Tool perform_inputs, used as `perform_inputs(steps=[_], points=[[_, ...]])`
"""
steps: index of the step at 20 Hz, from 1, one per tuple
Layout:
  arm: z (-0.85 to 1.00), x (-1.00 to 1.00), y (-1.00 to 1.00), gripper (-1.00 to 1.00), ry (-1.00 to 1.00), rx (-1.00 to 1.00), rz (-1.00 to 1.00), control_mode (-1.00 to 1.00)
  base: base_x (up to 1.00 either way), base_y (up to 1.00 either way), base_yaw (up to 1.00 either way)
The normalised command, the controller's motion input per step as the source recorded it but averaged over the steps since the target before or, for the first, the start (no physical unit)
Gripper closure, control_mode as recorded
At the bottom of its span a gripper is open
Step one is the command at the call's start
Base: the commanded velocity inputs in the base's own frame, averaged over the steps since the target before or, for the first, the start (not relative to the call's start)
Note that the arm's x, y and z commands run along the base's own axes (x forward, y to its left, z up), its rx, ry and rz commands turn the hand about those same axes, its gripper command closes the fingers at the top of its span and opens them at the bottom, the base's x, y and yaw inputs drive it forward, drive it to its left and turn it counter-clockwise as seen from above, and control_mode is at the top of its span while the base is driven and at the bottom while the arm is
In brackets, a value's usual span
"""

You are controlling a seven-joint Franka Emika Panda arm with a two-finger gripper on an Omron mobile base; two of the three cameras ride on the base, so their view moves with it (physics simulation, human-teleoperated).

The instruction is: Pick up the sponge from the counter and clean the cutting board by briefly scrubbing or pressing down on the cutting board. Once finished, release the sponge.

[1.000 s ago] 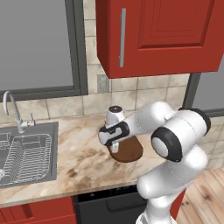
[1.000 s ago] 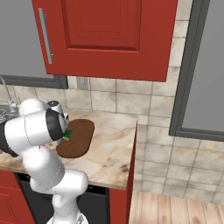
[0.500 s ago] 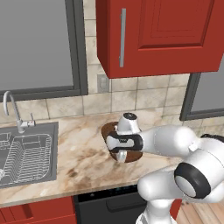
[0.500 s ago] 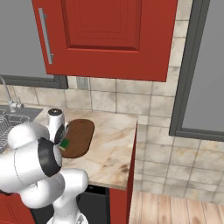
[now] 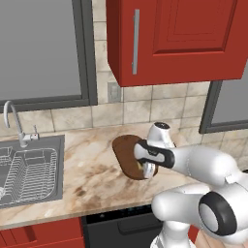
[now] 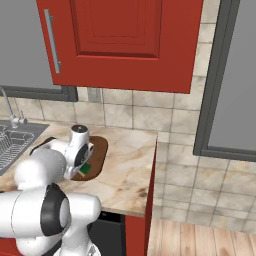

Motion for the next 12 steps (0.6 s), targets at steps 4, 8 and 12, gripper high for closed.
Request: perform_inputs(steps=[4,8,12], points=[[0.07,0.10,-0.64,1.00,0.16,-0.01,-0.10,-1.00,0.00,0.00,0.00],[0.00,0.02,-0.69,1.00,0.13,-0.01,-0.11,-1.00,0.00,0.00,0.00],[0.00,0.00,-0.72,1.00,0.06,-0.01,-0.12,-1.00,0.00,0.00,0.00]])
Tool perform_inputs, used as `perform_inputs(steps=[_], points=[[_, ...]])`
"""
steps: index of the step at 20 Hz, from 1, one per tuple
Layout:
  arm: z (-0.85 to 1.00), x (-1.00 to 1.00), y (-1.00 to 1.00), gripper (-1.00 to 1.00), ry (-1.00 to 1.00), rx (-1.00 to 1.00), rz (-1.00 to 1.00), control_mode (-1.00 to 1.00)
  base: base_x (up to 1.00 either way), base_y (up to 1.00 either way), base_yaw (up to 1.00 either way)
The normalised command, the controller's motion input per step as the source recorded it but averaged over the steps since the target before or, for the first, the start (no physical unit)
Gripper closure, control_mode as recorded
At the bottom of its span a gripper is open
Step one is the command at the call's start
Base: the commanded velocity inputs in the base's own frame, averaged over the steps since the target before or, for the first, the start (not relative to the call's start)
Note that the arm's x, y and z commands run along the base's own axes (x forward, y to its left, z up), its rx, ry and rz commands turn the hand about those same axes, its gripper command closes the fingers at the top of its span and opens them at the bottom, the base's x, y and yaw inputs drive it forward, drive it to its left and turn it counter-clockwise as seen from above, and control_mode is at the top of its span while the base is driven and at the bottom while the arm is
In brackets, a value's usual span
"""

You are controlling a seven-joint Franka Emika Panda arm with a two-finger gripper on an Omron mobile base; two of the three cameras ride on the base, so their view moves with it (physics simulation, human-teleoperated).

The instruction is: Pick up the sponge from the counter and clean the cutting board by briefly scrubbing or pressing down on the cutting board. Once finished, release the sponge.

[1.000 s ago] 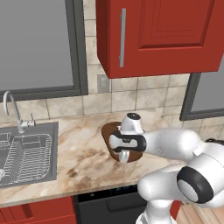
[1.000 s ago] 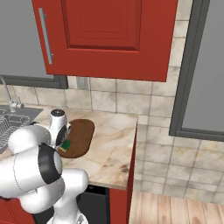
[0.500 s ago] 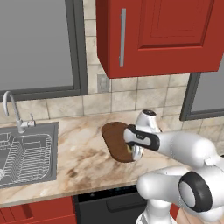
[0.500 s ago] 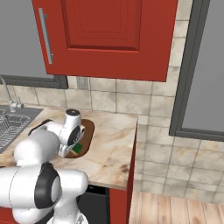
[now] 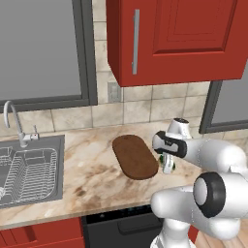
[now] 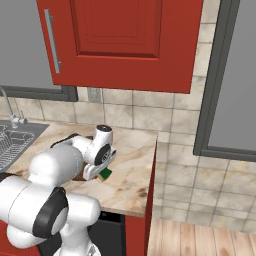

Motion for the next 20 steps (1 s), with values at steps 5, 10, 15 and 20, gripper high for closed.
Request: perform_inputs(steps=[5,10,15,20], points=[[-0.01,0.01,-0.69,1.00,0.04,0.00,-0.11,-1.00,0.00,0.00,0.00],[-0.04,0.04,-0.44,1.00,0.03,0.00,-0.04,-1.00,0.00,0.00,0.00],[-0.17,0.09,-0.23,1.00,0.09,0.00,0.00,-1.00,0.00,0.00,0.00],[-0.20,0.05,0.00,-1.00,0.02,0.00,0.00,-1.00,0.00,0.00,0.00]])
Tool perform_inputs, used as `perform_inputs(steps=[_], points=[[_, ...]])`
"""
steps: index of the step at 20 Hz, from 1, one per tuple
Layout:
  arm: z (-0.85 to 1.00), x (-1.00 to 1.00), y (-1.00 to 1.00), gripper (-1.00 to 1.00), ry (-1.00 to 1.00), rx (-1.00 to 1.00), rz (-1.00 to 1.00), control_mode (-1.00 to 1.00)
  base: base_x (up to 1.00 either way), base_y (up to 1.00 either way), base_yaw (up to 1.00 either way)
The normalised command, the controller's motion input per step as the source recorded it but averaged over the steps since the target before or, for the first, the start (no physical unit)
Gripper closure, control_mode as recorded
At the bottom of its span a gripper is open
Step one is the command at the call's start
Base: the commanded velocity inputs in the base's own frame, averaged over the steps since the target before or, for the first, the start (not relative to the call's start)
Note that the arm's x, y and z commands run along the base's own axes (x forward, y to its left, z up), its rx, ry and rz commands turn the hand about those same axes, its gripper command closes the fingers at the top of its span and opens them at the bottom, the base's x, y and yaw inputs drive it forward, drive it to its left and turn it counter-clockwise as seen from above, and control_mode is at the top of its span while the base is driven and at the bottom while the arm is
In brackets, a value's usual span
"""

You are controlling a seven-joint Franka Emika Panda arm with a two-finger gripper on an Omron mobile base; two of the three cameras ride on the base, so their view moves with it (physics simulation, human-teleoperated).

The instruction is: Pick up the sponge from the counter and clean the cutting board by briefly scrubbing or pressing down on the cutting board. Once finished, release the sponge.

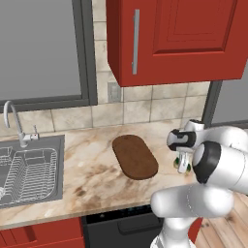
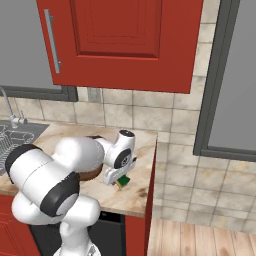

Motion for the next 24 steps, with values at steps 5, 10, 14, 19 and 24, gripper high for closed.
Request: perform_inputs(steps=[5,10,14,19,24], points=[[-0.08,0.00,0.00,-1.00,0.00,0.00,0.00,-1.00,0.00,0.00,0.00],[0.09,-0.08,0.00,-1.00,-0.05,0.00,0.00,-1.00,0.00,0.00,0.00],[0.46,-0.25,0.00,-1.00,-0.17,0.00,0.00,-1.00,0.00,0.00,0.00],[0.87,-0.41,-0.02,-1.00,-0.29,-0.03,0.05,-1.00,0.00,0.00,0.00],[0.96,-0.52,0.02,-1.00,-0.21,0.00,0.01,-1.00,0.00,0.00,0.00]])
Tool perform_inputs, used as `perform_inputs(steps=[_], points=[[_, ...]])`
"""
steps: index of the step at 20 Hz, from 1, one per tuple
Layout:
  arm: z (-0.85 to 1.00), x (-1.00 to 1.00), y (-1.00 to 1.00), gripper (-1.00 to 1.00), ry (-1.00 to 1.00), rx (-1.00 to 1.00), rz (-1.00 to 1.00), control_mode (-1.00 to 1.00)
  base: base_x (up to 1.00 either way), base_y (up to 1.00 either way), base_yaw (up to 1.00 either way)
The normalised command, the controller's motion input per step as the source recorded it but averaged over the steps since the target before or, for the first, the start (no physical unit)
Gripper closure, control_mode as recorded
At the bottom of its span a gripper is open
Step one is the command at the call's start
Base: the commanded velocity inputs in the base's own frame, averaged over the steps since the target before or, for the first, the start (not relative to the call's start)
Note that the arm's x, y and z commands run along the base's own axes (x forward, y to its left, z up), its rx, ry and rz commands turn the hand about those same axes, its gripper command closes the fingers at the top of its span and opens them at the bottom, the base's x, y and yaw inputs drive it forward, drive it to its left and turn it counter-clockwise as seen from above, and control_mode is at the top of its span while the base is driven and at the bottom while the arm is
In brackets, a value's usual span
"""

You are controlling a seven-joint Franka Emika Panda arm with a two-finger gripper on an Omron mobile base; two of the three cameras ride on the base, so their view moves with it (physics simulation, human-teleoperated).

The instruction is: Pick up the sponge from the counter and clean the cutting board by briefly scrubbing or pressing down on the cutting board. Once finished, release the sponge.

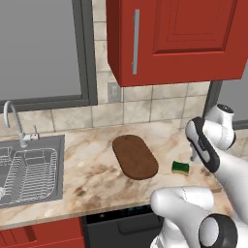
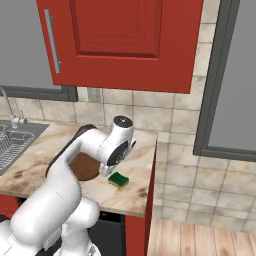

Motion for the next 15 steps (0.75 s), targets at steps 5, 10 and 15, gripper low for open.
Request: perform_inputs(steps=[5,10,15], points=[[0.91,-0.39,0.31,-1.00,-0.02,0.00,0.00,-1.00,0.00,0.00,0.00],[0.77,-0.24,0.56,-1.00,0.00,0.00,0.00,-1.00,0.00,0.00,0.00],[0.61,-0.25,0.52,-1.00,0.00,0.00,0.00,-1.00,0.00,0.00,0.00]])
